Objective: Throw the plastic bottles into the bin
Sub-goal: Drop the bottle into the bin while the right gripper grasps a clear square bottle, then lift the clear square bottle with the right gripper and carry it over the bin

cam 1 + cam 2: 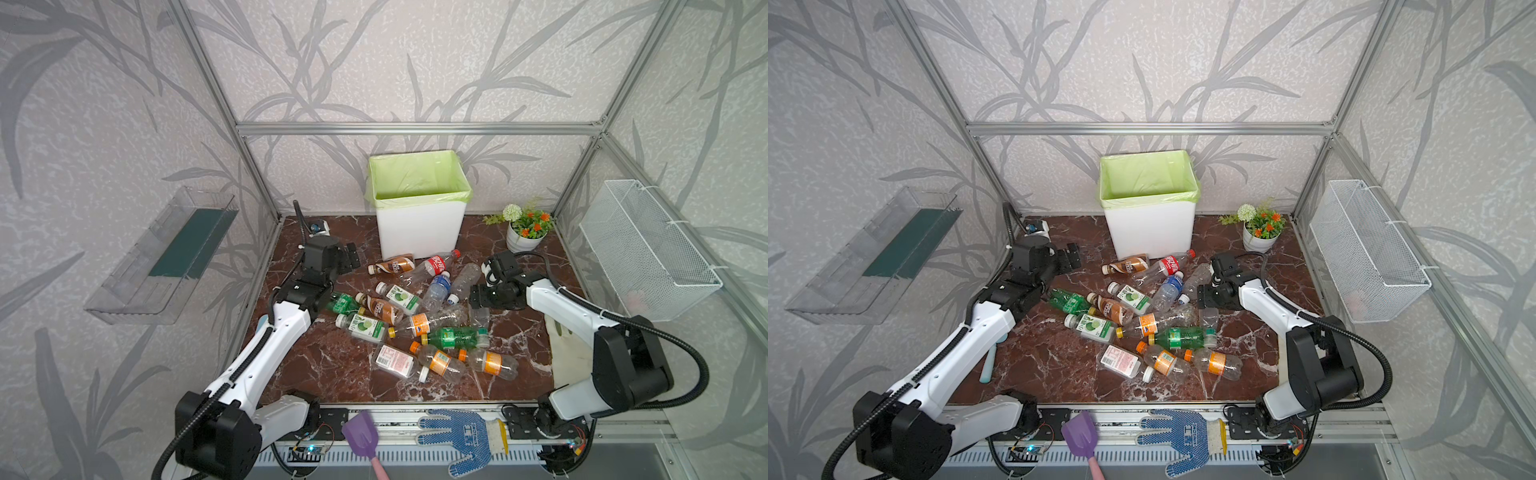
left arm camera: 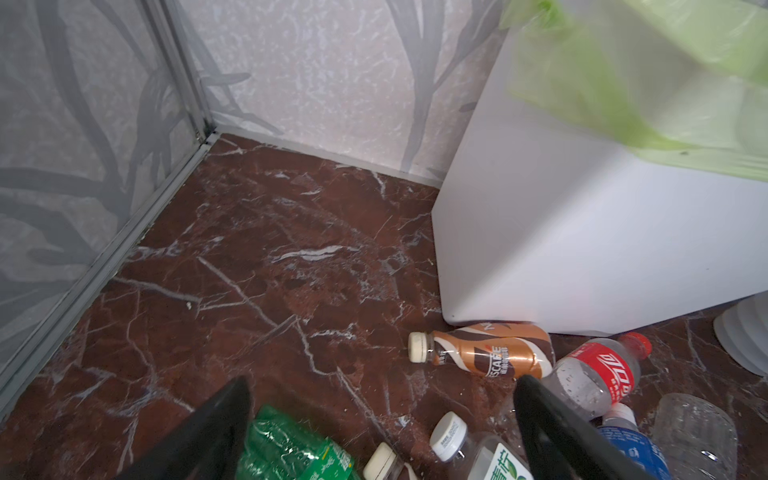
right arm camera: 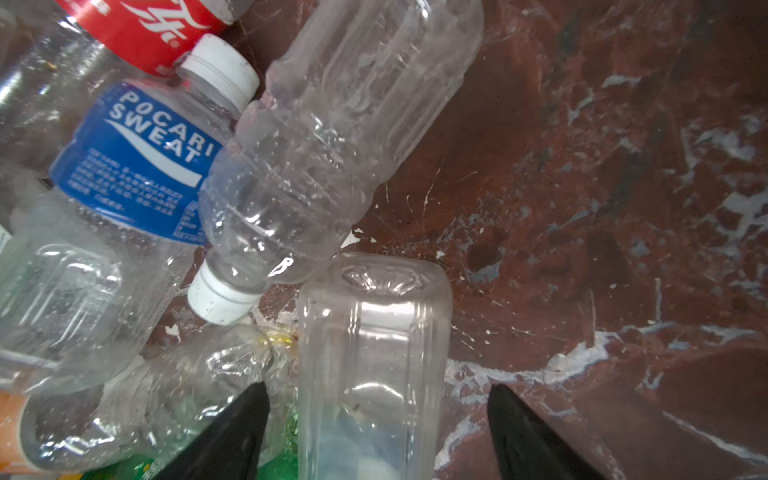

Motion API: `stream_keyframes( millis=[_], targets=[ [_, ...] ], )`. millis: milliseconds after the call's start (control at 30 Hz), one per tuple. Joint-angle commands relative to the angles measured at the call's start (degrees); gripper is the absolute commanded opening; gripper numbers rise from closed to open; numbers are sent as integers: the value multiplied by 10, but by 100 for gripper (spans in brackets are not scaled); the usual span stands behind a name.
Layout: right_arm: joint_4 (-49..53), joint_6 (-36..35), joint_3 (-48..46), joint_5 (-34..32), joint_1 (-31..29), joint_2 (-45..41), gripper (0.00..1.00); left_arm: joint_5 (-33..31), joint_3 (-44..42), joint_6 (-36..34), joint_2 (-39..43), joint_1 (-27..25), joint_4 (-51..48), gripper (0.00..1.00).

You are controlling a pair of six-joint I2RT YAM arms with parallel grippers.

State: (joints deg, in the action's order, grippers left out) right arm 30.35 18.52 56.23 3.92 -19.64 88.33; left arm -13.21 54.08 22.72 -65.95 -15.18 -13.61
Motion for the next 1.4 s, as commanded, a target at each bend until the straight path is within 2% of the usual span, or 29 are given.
stream_keyframes(
  millis=[0,267,400,567,733,867,1000,1067,1200,1300,1367],
  targets=[
    [45,-3,25,-27,-10,30,82,-12,-22,23,9,11,-32,99],
    [83,-21,60,-76,-9,78,74,-8,-41,27,5,26,-49,99],
    [86,-28,69,-78,-7,89,63,-9,-49,30,0,32,-52,99],
    [87,-31,79,-49,6,90,50,-11,-56,33,-6,40,-56,99],
    [108,-53,111,-48,28,48,45,-10,-58,33,-12,50,-55,99],
    [114,-72,173,-18,77,-24,44,-20,-68,45,-26,58,-43,99],
    [35,-101,251,0,132,-120,44,-11,-75,68,-62,76,-45,99],
    [9,-90,310,31,163,-141,44,0,-74,72,-81,81,-54,99],
    [-30,-52,443,63,188,-113,45,-6,-71,103,-106,84,-73,99],
    [-119,24,489,105,188,-65,44,1,-72,109,-109,84,-78,99],
    [-212,76,495,110,168,-26,42,12,-75,113,-108,83,-79,99]
  ],
)
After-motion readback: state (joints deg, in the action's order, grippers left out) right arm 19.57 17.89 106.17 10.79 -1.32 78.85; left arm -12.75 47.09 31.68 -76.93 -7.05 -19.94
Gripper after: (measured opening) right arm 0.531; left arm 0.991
